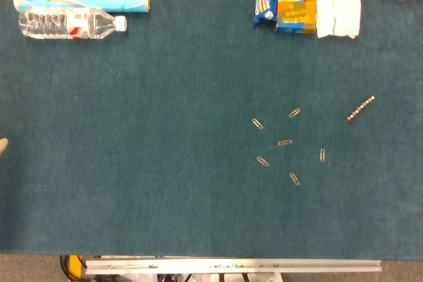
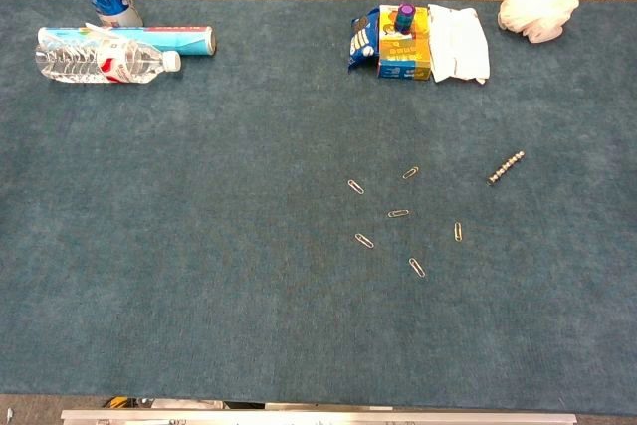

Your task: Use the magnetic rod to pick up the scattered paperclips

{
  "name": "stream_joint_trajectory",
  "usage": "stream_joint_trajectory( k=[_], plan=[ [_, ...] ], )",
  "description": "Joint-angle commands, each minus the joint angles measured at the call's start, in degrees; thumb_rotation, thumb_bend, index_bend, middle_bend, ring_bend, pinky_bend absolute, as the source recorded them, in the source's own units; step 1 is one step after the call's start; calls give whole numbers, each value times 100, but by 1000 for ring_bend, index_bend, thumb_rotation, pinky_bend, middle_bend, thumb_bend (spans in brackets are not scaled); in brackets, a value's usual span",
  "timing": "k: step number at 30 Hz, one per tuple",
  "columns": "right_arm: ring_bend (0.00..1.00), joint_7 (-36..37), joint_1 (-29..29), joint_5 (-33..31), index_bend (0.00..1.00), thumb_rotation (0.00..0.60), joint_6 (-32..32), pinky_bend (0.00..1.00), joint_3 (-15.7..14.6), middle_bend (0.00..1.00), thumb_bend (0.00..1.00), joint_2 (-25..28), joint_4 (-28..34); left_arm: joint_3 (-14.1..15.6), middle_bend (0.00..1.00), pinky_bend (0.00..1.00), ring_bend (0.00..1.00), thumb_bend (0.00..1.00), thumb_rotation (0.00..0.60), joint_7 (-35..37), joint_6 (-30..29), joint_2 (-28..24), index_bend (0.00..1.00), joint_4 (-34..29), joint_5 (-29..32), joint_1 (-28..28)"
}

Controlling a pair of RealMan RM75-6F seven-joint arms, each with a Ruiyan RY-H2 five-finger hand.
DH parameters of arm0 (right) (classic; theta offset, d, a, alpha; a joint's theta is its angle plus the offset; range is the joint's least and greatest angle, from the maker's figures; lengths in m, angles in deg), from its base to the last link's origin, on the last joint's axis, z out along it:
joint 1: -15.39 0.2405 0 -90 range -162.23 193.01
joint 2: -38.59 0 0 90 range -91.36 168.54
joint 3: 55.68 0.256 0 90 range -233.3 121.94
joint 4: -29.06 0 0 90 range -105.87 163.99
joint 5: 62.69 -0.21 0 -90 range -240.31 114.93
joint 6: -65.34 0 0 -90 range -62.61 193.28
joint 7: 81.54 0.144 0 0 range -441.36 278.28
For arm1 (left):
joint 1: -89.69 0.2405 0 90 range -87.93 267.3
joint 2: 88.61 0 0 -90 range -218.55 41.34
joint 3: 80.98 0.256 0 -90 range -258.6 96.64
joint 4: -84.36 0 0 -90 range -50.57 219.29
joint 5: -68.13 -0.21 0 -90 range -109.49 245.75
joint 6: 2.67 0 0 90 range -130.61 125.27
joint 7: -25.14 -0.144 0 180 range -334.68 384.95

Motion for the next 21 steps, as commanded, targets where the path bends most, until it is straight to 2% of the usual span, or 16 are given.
stream_joint_trajectory(
  k=[1,10,21],
  plan=[
    [402,32,-20,58,474,600,-61,410,-4,480,156,3,2,17,442,449,263,11,600,-10,-25,3,432,-13,-33,4],
    [402,8,78,106,474,600,85,410,-17,480,156,3,-2,5,442,449,264,11,600,72,-156,-14,431,-13,-8,77],
    [352,111,249,755,474,600,-101,410,-88,462,157,-115,-258,58,442,449,263,11,600,120,-237,-10,431,20,-101,129]
  ],
)
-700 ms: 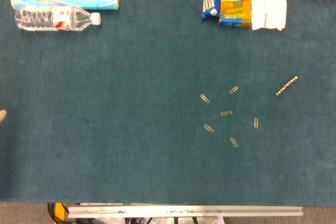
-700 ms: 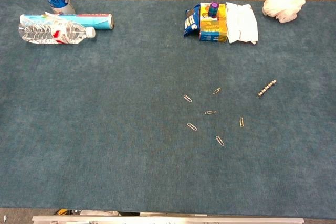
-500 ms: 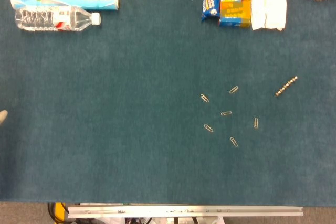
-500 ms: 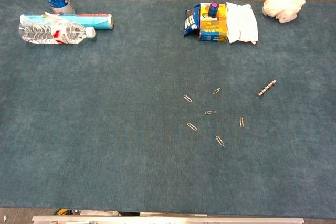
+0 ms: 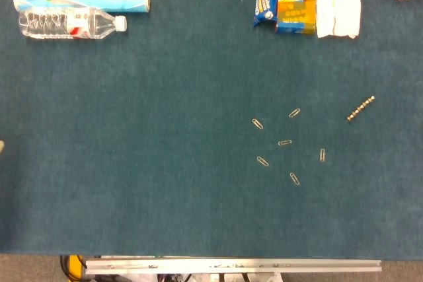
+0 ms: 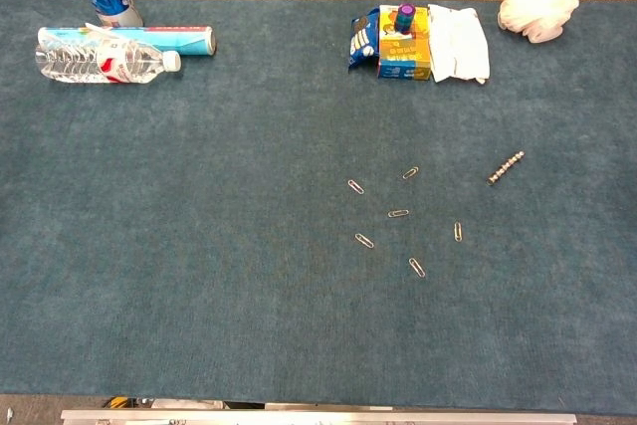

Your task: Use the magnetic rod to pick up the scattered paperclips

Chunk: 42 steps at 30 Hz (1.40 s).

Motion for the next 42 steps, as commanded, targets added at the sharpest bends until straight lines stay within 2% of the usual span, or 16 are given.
stream_joint_trajectory(
  k=[1,7,11,18,27,34,38,42],
  plan=[
    [346,-57,109,287,474,600,-76,410,-27,456,157,-45,-138,18,442,449,263,11,600,-18,-2,12,431,3,-28,0],
    [259,15,467,639,474,600,86,405,18,369,155,-93,-525,9,442,449,264,11,600,-39,-15,31,431,6,-11,10],
    [173,388,805,612,474,600,406,342,103,279,156,-306,-1126,7,442,449,264,11,600,-40,-15,36,431,7,1,15],
    [120,444,1163,542,474,600,906,323,65,198,154,-579,-1775,-10,442,449,264,11,600,-72,19,48,431,13,66,11],
    [84,129,1399,359,406,600,1360,306,1,83,135,-712,-1886,-8,442,449,264,11,600,-42,-25,50,431,23,80,51],
    [15,-49,1536,207,335,600,1613,291,-23,18,11,-835,-1950,-19,442,449,264,11,600,-12,-37,52,431,33,109,70],
    [3,-134,1629,161,334,600,1796,272,-75,35,26,-881,-1979,-20,442,449,264,11,600,-13,-39,52,431,35,120,78],
    [2,-155,1728,136,341,600,1993,264,-140,50,105,-928,-2006,-23,442,449,264,11,600,-5,-39,55,431,48,127,83]
  ],
)
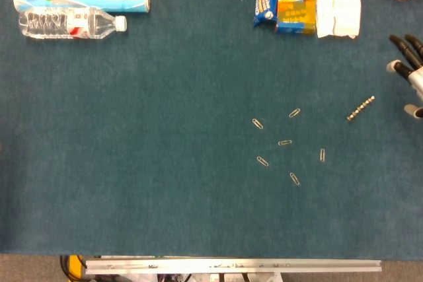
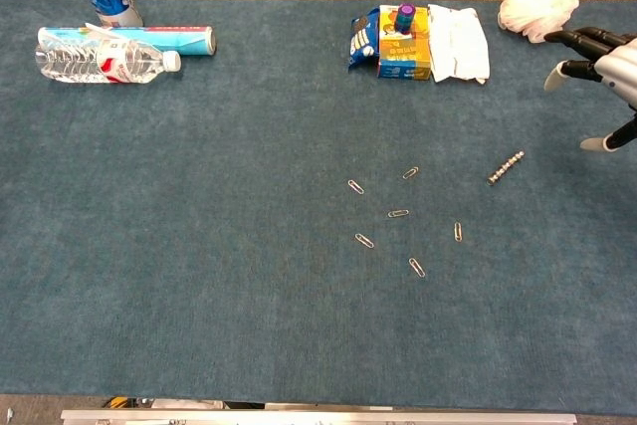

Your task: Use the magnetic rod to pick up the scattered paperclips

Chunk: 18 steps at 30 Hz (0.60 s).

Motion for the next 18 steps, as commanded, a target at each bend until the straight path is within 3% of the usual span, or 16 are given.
stream_joint_trajectory(
  k=[1,7,18],
  plan=[
    [2,-13,90,-27,351,600,167,262,-59,52,135,-32,-17,-3,442,449,264,11,600,7,-2,-1,431,4,3,2],
    [1,-149,261,-115,379,600,531,252,-129,58,255,-65,-12,-6,442,449,264,11,600,17,2,-6,431,6,10,8],
    [1,-418,436,-320,379,600,907,251,-182,59,322,-295,-173,-7,442,449,264,11,600,34,-14,-14,431,3,6,24]
  ],
)
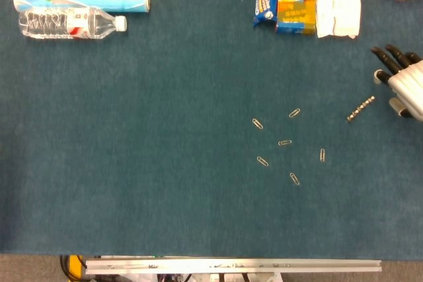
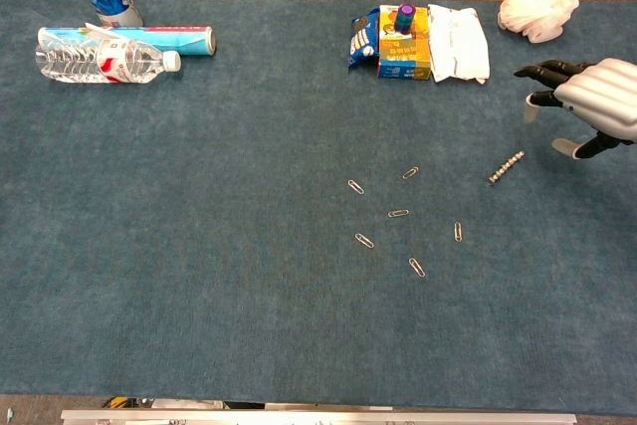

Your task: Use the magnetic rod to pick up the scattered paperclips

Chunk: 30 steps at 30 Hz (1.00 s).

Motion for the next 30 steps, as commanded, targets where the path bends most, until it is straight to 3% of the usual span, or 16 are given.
stream_joint_trajectory(
  k=[1,21,30],
  plan=[
    [1,-43,28,-34,379,600,51,251,-21,59,322,-64,-64,0,442,449,264,11,600,1,-2,-1,431,0,0,3],
    [1,-27,94,27,384,600,53,251,-224,61,298,-505,-569,-7,442,449,264,11,600,7,8,-4,430,-1,6,7],
    [1,-18,110,47,384,600,-13,251,-262,61,145,-519,-568,-7,442,449,264,11,600,20,1,-7,431,-1,-4,12]
  ],
)
